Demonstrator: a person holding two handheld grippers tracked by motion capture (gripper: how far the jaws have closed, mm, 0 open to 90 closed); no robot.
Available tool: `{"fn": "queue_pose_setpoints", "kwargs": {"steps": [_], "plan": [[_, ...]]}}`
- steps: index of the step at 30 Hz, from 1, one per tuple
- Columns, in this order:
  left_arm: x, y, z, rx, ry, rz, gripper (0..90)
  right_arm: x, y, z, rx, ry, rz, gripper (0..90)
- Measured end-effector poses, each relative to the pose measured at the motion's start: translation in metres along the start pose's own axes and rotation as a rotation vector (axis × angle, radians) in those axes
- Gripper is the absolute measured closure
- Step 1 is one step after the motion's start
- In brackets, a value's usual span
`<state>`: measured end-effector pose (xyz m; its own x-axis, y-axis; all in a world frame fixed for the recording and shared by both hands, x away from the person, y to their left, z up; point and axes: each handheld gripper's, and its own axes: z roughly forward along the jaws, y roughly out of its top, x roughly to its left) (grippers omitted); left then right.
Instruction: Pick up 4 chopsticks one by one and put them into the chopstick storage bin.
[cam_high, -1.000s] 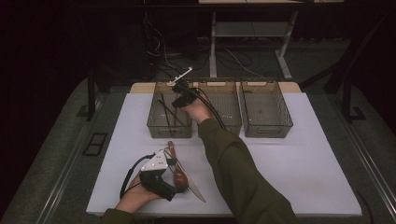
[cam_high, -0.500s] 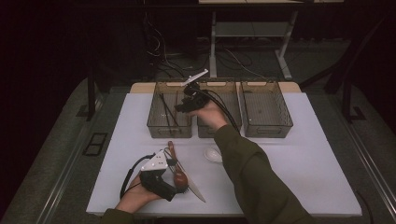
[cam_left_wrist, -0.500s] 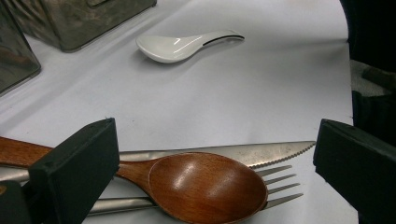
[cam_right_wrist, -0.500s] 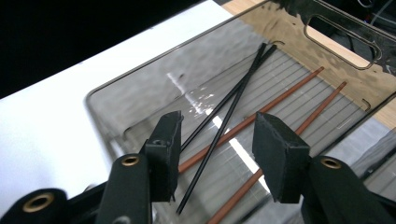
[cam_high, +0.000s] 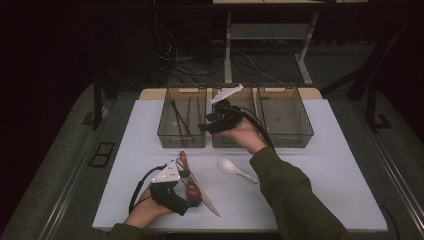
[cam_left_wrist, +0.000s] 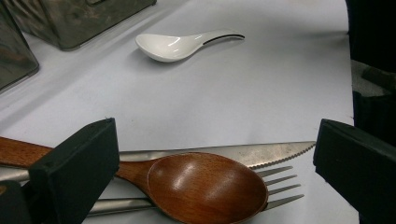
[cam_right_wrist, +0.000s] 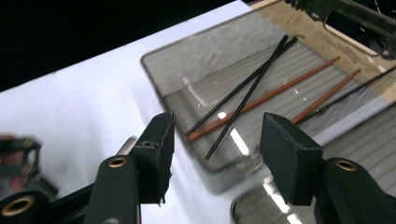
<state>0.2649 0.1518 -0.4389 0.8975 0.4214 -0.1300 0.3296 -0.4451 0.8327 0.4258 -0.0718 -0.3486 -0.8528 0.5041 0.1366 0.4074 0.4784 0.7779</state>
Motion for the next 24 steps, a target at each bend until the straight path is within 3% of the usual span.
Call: {"fn": "queue_pose_setpoints", "kwargs": {"steps": [18, 24], "plan": [[-0.002, 0.000, 0.002, 0.002, 0.006, -0.010, 0.0, 0.013, -0.071, -0.041, -0.003, 0.013, -0.027, 43.0], [-0.001, -0.001, 0.002, 0.012, 0.009, -0.007, 0.0, 0.013, -0.096, -0.047, 0.009, 0.003, 0.001, 42.8]]}}
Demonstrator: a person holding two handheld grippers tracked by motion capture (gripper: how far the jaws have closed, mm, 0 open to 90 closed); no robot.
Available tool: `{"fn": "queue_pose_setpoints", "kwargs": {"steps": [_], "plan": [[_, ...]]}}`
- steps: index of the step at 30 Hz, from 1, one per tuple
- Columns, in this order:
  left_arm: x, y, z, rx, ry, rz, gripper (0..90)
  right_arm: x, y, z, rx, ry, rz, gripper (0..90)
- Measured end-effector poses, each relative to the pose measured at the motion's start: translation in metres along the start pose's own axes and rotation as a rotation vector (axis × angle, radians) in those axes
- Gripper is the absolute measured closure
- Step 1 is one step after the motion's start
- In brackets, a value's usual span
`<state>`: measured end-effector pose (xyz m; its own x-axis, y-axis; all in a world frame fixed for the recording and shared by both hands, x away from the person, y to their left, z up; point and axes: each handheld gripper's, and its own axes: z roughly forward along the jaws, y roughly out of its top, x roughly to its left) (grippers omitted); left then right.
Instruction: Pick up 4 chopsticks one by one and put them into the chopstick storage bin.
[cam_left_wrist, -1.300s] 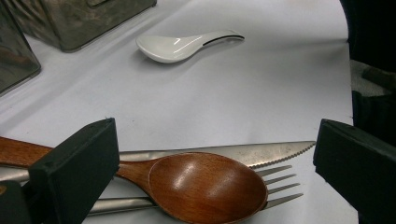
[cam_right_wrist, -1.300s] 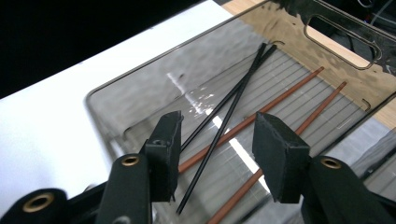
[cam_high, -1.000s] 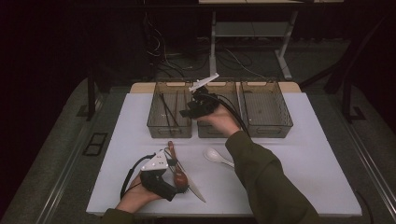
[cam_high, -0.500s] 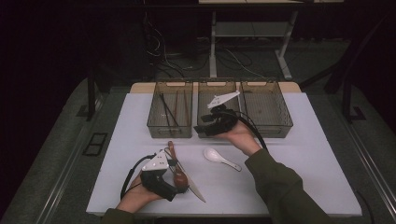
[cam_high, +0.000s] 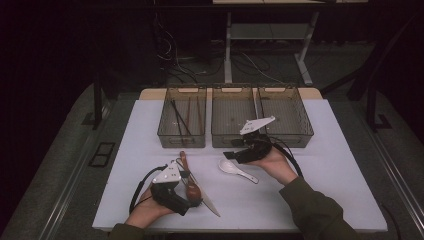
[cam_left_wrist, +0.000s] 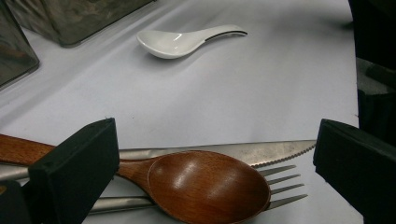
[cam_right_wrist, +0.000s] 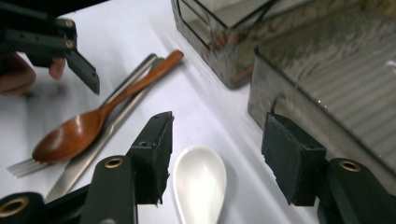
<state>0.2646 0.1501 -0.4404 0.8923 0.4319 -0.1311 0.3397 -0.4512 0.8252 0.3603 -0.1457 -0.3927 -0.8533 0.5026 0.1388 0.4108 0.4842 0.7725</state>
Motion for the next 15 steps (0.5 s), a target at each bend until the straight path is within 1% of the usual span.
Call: {"fn": "queue_pose_setpoints", "kwargs": {"steps": [2, 4, 6, 9, 12, 15], "plan": [[0.000, 0.000, 0.000, 0.001, 0.001, 0.002, 0.0, -0.001, -0.008, -0.001, 0.000, -0.008, 0.015, 42.8], [-0.001, 0.000, 0.000, 0.002, 0.001, 0.005, 0.0, -0.001, -0.016, -0.003, 0.013, -0.023, 0.010, 42.8], [-0.001, 0.000, 0.000, -0.004, 0.001, 0.002, 0.0, -0.001, -0.022, -0.006, 0.013, -0.035, 0.011, 42.8], [0.000, 0.000, -0.001, -0.005, 0.004, 0.004, 0.0, -0.002, -0.032, -0.012, 0.021, -0.049, 0.023, 42.8], [0.000, 0.001, 0.000, -0.001, 0.002, 0.007, 0.0, -0.002, -0.041, -0.015, 0.037, -0.051, 0.032, 42.7], [0.000, 0.001, 0.000, -0.002, 0.002, 0.009, 0.0, -0.003, -0.049, -0.014, 0.050, -0.046, 0.046, 42.7]]}}
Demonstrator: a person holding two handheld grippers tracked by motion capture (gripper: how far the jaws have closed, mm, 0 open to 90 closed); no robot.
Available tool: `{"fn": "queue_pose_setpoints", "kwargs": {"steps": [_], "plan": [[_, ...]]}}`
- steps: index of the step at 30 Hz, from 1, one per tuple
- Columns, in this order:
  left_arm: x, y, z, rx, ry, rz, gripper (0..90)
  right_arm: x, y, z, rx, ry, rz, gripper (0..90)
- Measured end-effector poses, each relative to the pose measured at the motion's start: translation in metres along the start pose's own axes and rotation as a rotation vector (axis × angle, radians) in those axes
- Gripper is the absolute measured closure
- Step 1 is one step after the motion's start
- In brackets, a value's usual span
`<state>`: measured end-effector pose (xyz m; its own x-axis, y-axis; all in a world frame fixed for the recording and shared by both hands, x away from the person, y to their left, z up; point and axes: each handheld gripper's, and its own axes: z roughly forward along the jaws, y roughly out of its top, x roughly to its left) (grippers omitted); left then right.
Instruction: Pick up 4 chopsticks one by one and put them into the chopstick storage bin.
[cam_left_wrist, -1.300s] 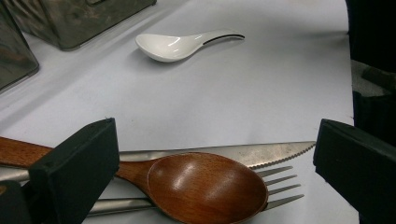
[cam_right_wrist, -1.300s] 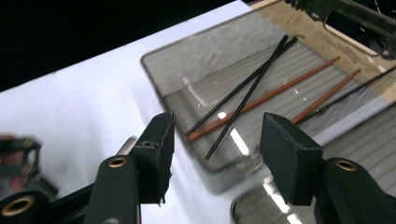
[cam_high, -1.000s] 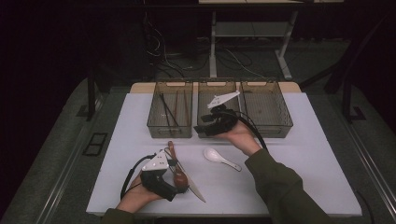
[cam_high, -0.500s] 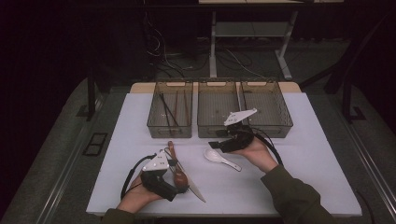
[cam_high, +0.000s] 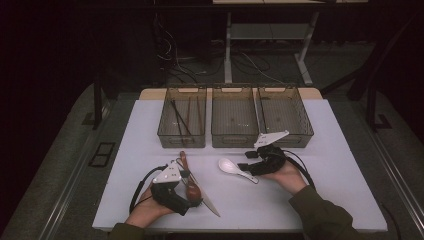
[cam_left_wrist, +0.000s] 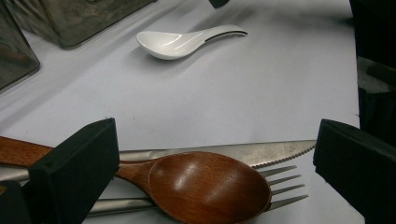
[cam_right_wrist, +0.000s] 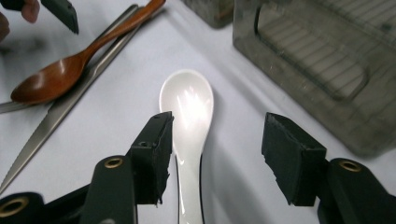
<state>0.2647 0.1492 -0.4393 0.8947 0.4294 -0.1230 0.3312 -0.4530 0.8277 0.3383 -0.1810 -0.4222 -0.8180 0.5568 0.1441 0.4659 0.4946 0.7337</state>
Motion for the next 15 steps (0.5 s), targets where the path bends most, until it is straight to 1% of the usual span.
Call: {"fn": "queue_pose_setpoints", "kwargs": {"steps": [2, 5, 8, 12, 15], "plan": [[0.000, 0.000, 0.001, -0.001, -0.001, -0.002, 0.0, 0.000, -0.002, 0.003, 0.008, -0.009, 0.007, 42.7], [0.001, 0.001, 0.002, 0.003, -0.003, 0.003, 0.0, 0.000, -0.003, 0.010, 0.012, 0.003, 0.021, 42.8], [0.001, 0.001, 0.002, 0.005, -0.004, 0.004, 0.0, 0.001, -0.002, 0.016, 0.014, 0.016, 0.021, 42.8], [0.000, 0.001, 0.001, 0.003, -0.001, 0.005, 0.0, 0.002, -0.001, 0.024, 0.010, 0.015, 0.022, 43.0], [0.000, 0.001, 0.001, 0.005, 0.000, 0.006, 0.0, 0.002, 0.001, 0.029, 0.004, 0.018, 0.039, 43.8]]}}
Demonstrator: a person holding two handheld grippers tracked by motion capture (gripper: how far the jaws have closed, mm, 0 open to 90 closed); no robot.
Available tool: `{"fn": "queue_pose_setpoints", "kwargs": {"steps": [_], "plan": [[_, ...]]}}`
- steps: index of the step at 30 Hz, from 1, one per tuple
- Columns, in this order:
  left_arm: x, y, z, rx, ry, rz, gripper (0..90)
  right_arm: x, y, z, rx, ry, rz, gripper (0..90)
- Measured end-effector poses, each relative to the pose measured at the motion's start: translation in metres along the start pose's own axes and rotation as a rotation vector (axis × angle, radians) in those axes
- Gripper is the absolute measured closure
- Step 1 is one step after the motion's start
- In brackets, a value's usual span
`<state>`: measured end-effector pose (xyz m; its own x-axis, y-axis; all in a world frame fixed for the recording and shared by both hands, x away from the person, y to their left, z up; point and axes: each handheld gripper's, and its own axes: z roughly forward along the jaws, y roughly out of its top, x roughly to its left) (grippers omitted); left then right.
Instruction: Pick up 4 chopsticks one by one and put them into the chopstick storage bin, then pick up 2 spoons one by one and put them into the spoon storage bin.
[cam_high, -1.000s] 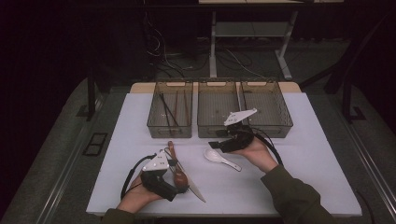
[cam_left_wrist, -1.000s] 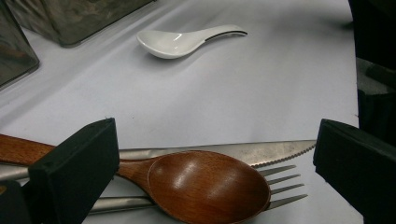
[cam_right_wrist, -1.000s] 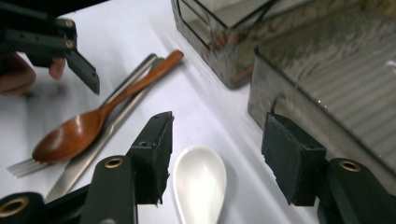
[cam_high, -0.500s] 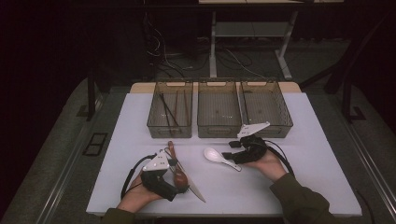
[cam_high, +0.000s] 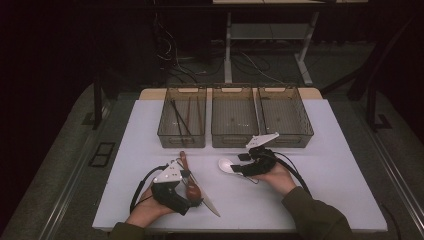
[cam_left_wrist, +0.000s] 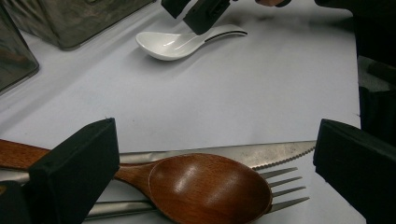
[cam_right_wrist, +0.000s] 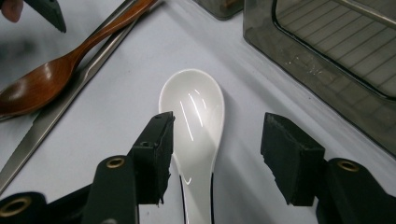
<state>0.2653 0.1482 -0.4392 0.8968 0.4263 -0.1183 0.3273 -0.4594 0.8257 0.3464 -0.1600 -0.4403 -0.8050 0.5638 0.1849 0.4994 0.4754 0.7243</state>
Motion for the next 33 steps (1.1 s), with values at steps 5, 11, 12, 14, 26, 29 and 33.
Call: {"fn": "queue_pose_setpoints", "kwargs": {"steps": [5, 11, 12, 14, 26, 29, 33], "plan": [[0.001, 0.000, 0.001, 0.003, -0.003, -0.001, 0.0, 0.002, 0.003, 0.006, 0.006, 0.007, -0.004, 44.7], [0.000, 0.000, 0.000, 0.005, -0.001, 0.002, 0.0, 0.004, 0.003, 0.012, 0.021, 0.005, -0.014, 46.7], [0.000, 0.000, 0.000, 0.005, -0.001, 0.002, 0.0, 0.004, 0.003, 0.012, 0.023, 0.002, -0.020, 47.0], [0.001, 0.000, 0.000, 0.002, 0.000, -0.001, 0.0, 0.004, 0.003, 0.013, 0.026, 0.001, -0.020, 47.8], [-0.001, -0.002, -0.001, 0.001, 0.004, -0.006, 0.0, 0.004, 0.002, 0.014, 0.040, 0.003, -0.039, 48.8], [-0.001, -0.002, 0.000, 0.004, 0.003, -0.004, 0.0, 0.005, 0.002, 0.014, 0.044, 0.002, -0.053, 49.9], [-0.001, -0.002, -0.001, 0.003, 0.003, -0.005, 0.0, 0.006, 0.001, 0.016, 0.051, 0.007, -0.064, 51.9]]}}
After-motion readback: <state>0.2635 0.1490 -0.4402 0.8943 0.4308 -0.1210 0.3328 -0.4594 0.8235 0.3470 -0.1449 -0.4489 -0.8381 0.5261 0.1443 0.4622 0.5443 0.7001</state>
